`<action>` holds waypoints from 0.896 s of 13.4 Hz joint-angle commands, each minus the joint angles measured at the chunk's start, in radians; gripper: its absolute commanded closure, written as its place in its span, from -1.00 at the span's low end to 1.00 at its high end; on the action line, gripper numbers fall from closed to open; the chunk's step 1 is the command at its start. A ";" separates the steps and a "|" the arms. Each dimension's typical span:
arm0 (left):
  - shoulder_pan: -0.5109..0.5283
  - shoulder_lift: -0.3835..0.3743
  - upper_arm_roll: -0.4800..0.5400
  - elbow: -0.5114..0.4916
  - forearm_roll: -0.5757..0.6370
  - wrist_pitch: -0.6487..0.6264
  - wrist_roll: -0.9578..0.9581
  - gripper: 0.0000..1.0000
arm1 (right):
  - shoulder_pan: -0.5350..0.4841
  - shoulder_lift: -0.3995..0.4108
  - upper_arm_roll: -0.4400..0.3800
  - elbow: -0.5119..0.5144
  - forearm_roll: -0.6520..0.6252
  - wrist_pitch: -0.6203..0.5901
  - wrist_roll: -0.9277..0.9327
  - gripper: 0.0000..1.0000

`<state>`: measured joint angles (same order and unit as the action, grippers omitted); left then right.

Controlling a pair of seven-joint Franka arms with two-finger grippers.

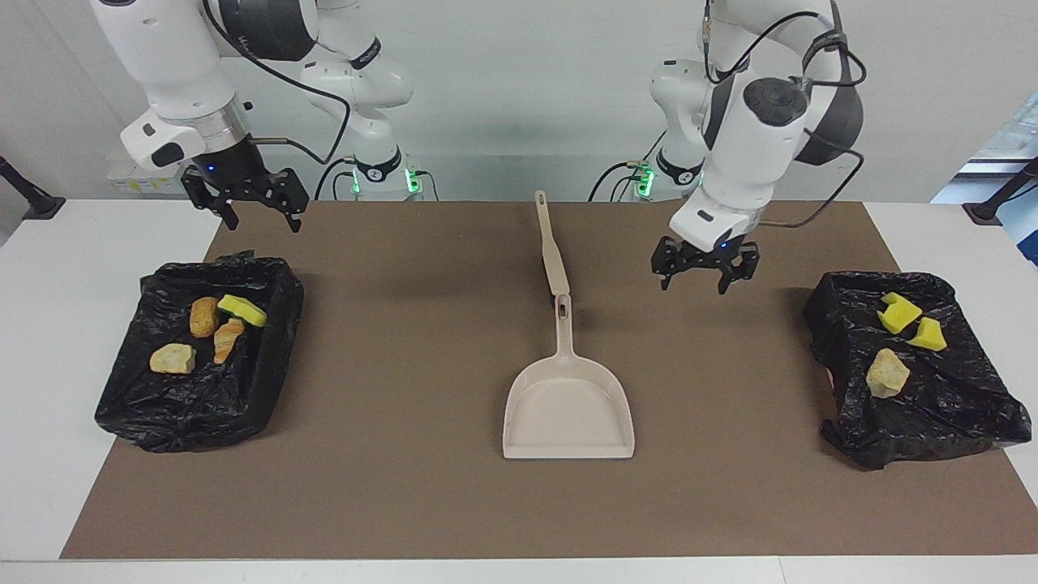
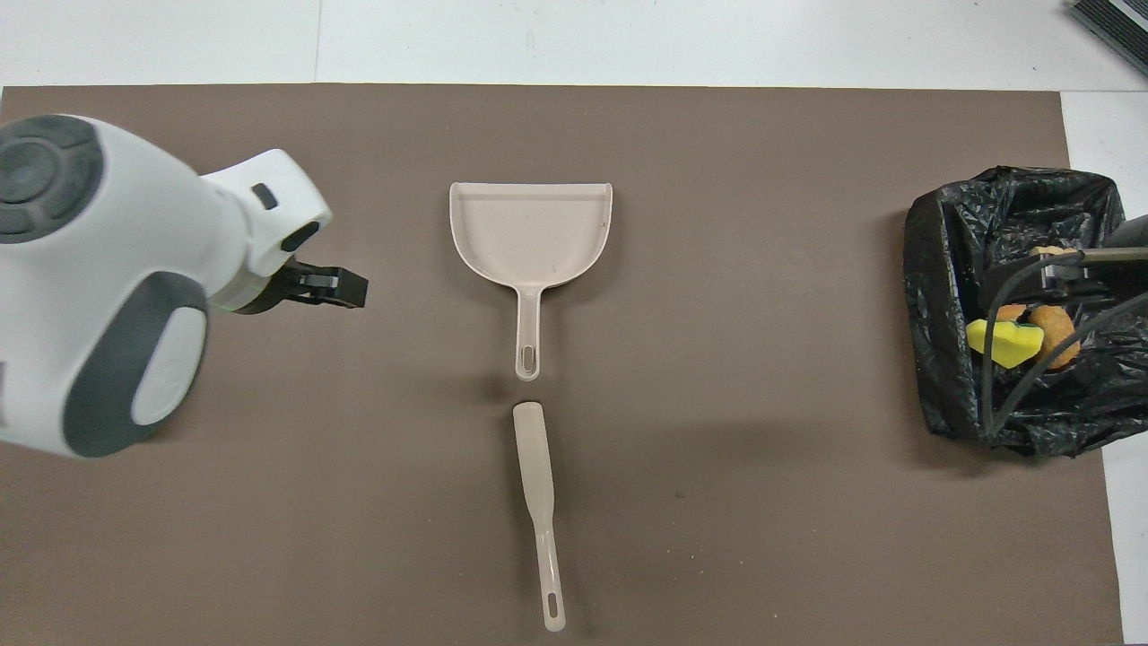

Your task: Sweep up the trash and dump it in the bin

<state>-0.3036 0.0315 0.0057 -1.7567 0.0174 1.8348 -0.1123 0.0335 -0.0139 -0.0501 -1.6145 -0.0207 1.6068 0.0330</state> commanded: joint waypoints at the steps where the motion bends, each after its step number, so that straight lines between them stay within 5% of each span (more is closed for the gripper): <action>1: 0.067 -0.105 -0.009 -0.026 -0.004 -0.070 0.062 -1.00 | -0.003 -0.015 0.003 -0.013 0.012 -0.002 0.022 -1.00; 4: 0.139 -0.105 -0.003 0.138 -0.005 -0.208 0.175 -1.00 | -0.003 -0.015 0.003 -0.013 0.012 -0.002 0.022 -1.00; 8: 0.182 -0.007 -0.004 0.363 -0.017 -0.417 0.243 -1.00 | -0.003 -0.015 0.003 -0.013 0.012 -0.002 0.022 -1.00; 12: 0.181 -0.038 -0.007 0.343 -0.019 -0.416 0.243 -1.00 | -0.003 -0.015 0.003 -0.013 0.012 -0.002 0.022 -1.00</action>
<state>-0.1319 -0.0048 0.0022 -1.4364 0.0129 1.4479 0.1180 0.0335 -0.0139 -0.0501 -1.6145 -0.0207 1.6068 0.0330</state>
